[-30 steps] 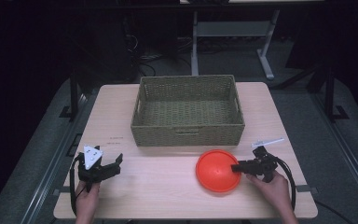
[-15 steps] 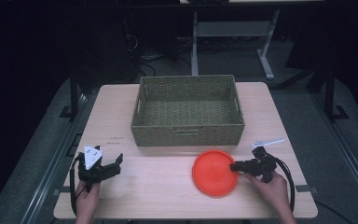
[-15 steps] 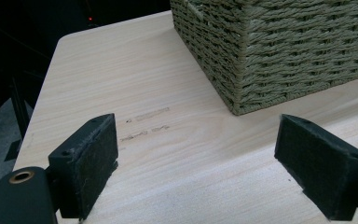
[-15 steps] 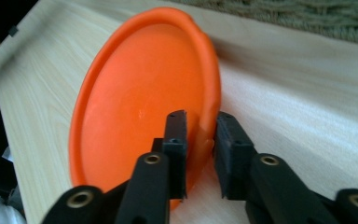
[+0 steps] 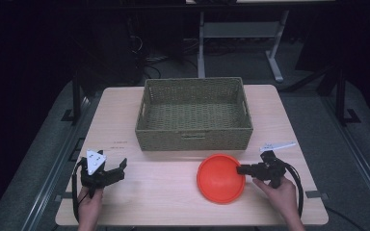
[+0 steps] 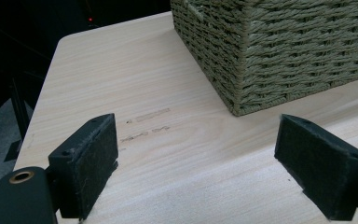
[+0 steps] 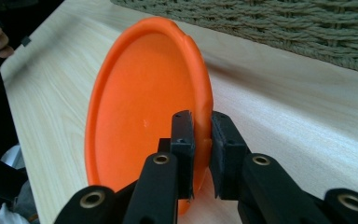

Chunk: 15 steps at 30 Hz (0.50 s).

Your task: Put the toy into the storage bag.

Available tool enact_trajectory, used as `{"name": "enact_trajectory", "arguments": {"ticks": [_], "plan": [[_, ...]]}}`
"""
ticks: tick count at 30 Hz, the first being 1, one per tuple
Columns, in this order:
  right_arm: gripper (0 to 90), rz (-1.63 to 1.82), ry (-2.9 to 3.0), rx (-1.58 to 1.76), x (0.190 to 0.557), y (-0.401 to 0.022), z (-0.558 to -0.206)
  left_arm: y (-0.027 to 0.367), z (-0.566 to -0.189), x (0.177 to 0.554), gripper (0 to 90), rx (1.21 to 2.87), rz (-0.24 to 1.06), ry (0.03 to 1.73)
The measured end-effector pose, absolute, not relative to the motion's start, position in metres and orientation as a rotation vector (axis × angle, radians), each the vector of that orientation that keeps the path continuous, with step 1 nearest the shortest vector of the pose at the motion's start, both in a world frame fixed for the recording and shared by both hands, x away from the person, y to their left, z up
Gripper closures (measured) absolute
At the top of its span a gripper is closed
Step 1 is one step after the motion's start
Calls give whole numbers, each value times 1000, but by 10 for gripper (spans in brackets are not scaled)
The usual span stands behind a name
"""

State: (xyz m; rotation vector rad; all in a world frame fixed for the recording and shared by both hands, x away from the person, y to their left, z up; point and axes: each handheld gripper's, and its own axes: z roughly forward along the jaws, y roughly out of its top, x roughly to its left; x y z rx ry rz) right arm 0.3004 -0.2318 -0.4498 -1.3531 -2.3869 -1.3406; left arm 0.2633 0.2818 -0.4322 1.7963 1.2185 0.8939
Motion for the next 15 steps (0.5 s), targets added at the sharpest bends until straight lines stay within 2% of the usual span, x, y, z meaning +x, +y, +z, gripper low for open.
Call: {"name": "enact_trajectory", "arguments": {"ticks": [15], "plan": [[821, -1493, -2335, -1285, 292, -235, -430, 282, -433, 264, 128, 1807, 892, 1213]]}}
